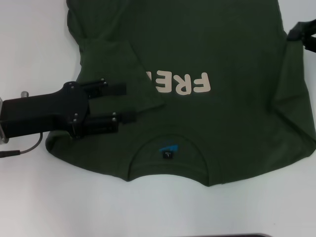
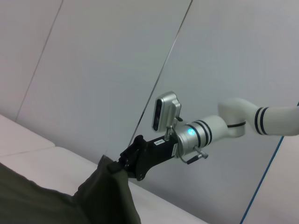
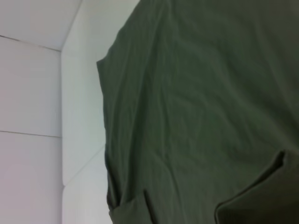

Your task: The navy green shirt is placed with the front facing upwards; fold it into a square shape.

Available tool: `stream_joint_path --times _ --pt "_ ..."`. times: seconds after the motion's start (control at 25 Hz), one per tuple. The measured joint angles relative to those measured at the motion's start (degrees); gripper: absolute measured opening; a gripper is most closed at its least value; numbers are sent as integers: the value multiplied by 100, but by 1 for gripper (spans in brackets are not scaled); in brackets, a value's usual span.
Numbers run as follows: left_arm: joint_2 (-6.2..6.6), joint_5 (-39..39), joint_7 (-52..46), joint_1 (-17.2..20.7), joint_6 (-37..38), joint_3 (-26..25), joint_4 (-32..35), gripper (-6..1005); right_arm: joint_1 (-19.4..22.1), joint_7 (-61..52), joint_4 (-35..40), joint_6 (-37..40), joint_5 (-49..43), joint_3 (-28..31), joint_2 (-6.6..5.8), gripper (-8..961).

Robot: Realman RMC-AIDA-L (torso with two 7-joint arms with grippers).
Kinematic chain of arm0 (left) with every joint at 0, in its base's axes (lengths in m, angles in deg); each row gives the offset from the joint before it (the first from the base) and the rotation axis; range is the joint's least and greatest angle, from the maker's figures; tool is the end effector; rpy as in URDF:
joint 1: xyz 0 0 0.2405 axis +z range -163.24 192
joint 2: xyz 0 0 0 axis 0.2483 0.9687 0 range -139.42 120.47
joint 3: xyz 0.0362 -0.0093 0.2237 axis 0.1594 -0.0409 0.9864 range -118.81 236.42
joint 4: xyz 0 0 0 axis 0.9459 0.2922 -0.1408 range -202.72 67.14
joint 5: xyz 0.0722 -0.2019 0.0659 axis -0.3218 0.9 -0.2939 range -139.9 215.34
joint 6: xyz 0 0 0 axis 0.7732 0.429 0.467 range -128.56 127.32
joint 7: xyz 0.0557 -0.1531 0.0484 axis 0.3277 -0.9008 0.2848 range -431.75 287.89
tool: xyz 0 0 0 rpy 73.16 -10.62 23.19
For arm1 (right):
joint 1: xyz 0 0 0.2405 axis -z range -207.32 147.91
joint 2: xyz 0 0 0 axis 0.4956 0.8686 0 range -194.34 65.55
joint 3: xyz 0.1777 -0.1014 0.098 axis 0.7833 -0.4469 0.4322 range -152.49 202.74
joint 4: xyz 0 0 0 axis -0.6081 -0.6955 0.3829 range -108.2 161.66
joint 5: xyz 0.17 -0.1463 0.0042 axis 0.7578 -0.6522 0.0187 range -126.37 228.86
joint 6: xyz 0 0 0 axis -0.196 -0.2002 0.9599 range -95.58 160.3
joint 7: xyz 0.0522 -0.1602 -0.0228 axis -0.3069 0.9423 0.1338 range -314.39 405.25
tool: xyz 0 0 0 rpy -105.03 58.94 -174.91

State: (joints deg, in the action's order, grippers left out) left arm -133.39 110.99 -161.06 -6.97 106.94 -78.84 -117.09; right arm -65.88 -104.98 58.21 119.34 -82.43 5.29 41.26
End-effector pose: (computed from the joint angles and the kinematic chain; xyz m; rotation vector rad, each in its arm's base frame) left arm -0.2078 0.2772 0.0063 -2.8299 -0.7224 -1.0599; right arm 0.3014 0.3726 0.0887 -1.7992 2.1856 0.7304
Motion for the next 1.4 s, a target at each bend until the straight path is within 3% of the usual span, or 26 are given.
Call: stream_joint_path --times 0.56,1.4 --pt "0 145 2 -14 -14 -52 -9 785 46 243 -270 -482 464 -14 313 21" --pt "0 143 -34 -14 -69 -136 -9 784 -117 695 -566 -938 477 -20 617 45"
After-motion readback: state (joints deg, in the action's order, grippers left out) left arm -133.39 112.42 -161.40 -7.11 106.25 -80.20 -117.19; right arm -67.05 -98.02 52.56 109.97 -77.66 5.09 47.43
